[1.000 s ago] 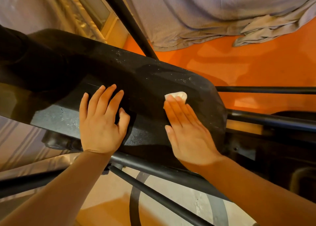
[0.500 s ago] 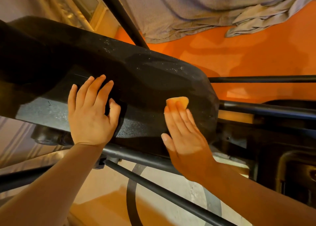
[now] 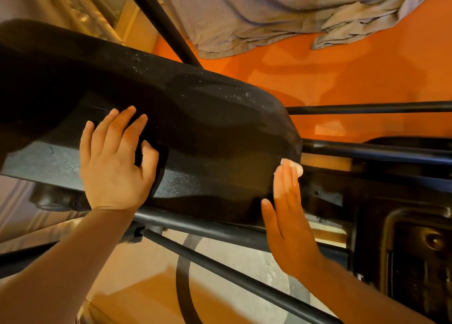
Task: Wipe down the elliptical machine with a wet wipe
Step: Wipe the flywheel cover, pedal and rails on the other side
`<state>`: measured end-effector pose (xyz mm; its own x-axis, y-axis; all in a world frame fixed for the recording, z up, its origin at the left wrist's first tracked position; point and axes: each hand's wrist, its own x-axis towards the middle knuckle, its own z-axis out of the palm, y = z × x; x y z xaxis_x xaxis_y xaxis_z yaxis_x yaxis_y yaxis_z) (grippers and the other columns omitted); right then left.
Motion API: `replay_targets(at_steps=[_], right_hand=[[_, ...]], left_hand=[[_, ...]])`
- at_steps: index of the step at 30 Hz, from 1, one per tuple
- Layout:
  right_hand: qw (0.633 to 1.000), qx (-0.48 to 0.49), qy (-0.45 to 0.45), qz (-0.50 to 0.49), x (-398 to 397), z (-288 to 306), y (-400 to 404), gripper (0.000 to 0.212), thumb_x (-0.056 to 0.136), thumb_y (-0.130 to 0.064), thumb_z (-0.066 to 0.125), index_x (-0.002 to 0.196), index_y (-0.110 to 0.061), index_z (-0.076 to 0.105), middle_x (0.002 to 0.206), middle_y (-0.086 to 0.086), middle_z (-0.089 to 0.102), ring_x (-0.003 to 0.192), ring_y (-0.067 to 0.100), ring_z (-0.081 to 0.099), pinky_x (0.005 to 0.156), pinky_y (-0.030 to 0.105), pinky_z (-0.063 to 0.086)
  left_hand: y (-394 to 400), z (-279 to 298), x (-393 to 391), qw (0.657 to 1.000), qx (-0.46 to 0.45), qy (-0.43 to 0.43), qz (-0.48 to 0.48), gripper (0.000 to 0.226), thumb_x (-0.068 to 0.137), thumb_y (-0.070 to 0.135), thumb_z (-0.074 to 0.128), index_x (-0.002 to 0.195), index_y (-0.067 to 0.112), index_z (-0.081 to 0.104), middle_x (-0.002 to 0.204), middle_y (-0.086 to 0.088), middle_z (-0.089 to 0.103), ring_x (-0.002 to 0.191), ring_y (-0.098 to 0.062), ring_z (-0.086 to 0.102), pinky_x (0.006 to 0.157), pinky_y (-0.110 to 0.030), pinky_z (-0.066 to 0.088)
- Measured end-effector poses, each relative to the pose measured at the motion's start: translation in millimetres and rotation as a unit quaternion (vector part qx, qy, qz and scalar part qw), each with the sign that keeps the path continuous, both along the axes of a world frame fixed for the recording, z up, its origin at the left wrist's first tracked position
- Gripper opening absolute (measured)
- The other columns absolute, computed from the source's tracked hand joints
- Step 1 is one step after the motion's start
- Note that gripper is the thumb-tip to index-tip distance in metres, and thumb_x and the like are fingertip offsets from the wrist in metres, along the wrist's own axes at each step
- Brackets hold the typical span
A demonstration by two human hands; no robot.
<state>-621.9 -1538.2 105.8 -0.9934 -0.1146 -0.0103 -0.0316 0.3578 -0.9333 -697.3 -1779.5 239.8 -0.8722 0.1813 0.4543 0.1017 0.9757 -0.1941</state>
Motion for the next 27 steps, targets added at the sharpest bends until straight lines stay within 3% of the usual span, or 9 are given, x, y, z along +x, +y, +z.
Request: replay_targets(at_steps=[4,8,15,18,22,24,27], right_hand=[[0.992,0.087,0.073,0.057,-53,28,-8,0.062,0.102,-0.048,0.015,0.153,-0.016,0.006,0.162,-0.004,-0.001,0.150,0.012,-0.007,0.121,0.028,-0.006],[0.978,0.162,0.107,0.080,-77,34,-10,0.066,0.100,-0.047,0.013,0.156,-0.013,0.004,0.162,-0.004,-0.007,0.149,0.010,-0.013,0.118,0.022,-0.011],[0.998,-0.015,-0.035,-0.056,-61,2,12,0.061,0.099,-0.041,0.023,0.153,-0.020,0.002,0.160,-0.012,-0.004,0.147,0.001,-0.009,0.121,0.024,-0.002],[0.996,-0.015,-0.055,-0.061,-76,10,12,0.063,0.097,-0.040,0.020,0.155,-0.017,0.007,0.162,-0.006,0.001,0.146,0.003,-0.010,0.123,0.033,0.002],[0.990,0.118,0.071,0.004,-107,46,-15,0.067,0.097,-0.040,0.012,0.153,-0.002,0.018,0.162,0.013,0.012,0.149,0.019,-0.003,0.122,0.032,-0.003],[0.979,0.164,0.100,0.068,-113,64,-35,0.068,0.098,-0.041,0.007,0.154,-0.004,0.012,0.163,0.010,0.005,0.150,0.022,-0.006,0.121,0.031,-0.006],[0.971,0.185,0.126,0.079,-113,67,-43,0.064,0.100,-0.039,0.010,0.155,-0.006,0.013,0.164,0.007,0.004,0.151,0.020,-0.004,0.122,0.032,-0.002]], left_hand=[[0,1,-1,1.000,-0.002,-0.001,-0.002,0.039,0.097,0.020,0.045,0.130,0.006,0.060,0.140,-0.013,0.056,0.136,-0.033,0.044,0.118,-0.051,0.023],[1,1,1,1.000,-0.002,-0.005,0.001,0.040,0.097,0.021,0.045,0.130,0.006,0.060,0.140,-0.013,0.055,0.136,-0.033,0.043,0.119,-0.050,0.023],[1,1,0,1.000,-0.005,-0.003,-0.002,0.040,0.097,0.021,0.045,0.131,0.006,0.060,0.140,-0.013,0.056,0.137,-0.033,0.043,0.119,-0.049,0.023],[1,1,0,1.000,-0.006,-0.001,-0.001,0.039,0.097,0.021,0.045,0.130,0.005,0.061,0.139,-0.014,0.056,0.136,-0.033,0.044,0.118,-0.051,0.024],[1,1,0,1.000,-0.003,-0.005,0.001,0.039,0.097,0.021,0.045,0.130,0.005,0.060,0.140,-0.014,0.055,0.136,-0.034,0.044,0.119,-0.049,0.021],[1,1,0,1.000,-0.005,-0.008,0.003,0.039,0.097,0.021,0.045,0.130,0.005,0.060,0.141,-0.014,0.055,0.136,-0.034,0.044,0.120,-0.048,0.021],[1,1,1,1.000,-0.007,-0.009,0.004,0.039,0.097,0.020,0.046,0.130,0.005,0.060,0.141,-0.014,0.055,0.136,-0.034,0.044,0.120,-0.049,0.021]])
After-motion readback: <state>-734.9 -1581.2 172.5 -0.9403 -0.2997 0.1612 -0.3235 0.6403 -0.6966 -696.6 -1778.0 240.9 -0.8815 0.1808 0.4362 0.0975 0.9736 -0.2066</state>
